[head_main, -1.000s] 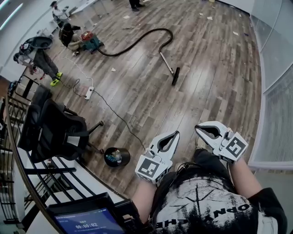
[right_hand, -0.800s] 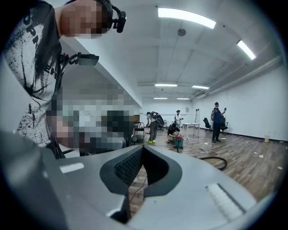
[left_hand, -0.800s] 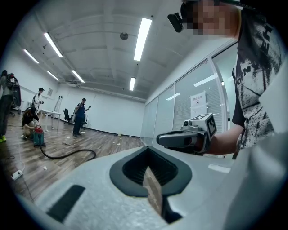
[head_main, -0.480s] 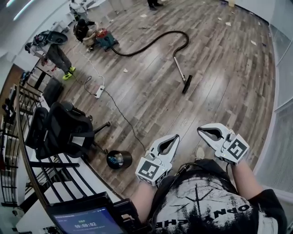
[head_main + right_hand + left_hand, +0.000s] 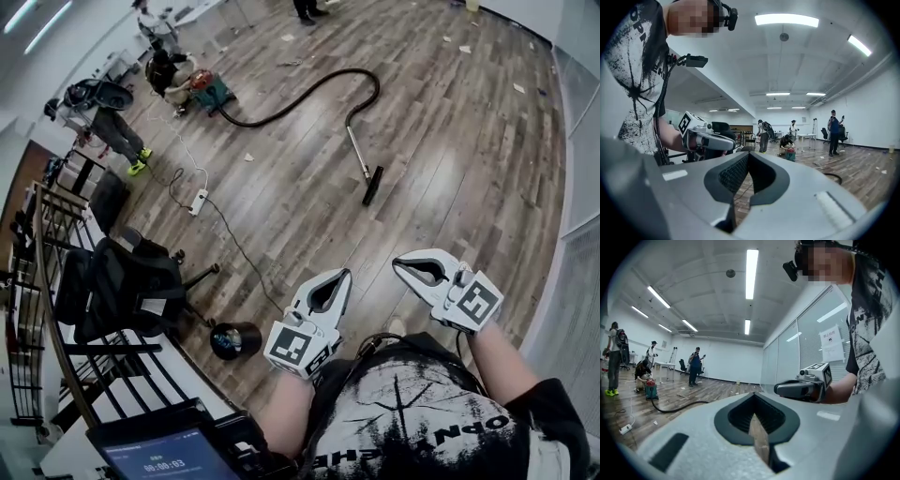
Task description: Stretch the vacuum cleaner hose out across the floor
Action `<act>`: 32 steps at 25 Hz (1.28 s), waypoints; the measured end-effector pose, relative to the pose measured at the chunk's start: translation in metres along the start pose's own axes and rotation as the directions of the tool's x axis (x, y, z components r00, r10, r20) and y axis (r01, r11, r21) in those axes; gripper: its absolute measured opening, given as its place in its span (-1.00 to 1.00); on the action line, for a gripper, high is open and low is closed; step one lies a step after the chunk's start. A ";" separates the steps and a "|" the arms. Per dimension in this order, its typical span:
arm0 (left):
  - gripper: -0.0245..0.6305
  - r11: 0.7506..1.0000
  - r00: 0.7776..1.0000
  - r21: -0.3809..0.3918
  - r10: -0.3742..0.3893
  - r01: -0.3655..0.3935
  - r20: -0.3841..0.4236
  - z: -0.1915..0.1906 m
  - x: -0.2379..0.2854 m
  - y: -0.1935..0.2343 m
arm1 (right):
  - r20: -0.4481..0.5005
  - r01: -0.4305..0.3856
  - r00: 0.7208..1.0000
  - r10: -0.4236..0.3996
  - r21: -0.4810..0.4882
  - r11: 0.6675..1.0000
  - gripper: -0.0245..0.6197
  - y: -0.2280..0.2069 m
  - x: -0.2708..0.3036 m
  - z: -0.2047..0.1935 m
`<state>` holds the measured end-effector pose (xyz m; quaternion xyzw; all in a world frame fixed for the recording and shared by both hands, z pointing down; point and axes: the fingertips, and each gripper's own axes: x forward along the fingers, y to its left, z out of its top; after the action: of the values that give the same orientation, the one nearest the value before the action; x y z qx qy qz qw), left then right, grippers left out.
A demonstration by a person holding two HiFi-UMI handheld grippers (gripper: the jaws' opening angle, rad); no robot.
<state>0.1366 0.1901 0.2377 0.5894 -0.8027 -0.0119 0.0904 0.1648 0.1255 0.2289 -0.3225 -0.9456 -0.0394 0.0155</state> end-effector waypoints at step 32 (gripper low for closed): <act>-0.93 0.999 0.997 0.007 -0.033 0.034 -0.072 -0.004 0.126 0.063 | -0.016 0.060 0.998 -0.058 0.139 0.988 -0.90 -0.135 -0.006 -0.057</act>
<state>0.0414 0.0901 0.2657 0.6032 -0.7889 0.0112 0.1167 0.0875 0.0107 0.2767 -0.2922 -0.9551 0.0243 0.0425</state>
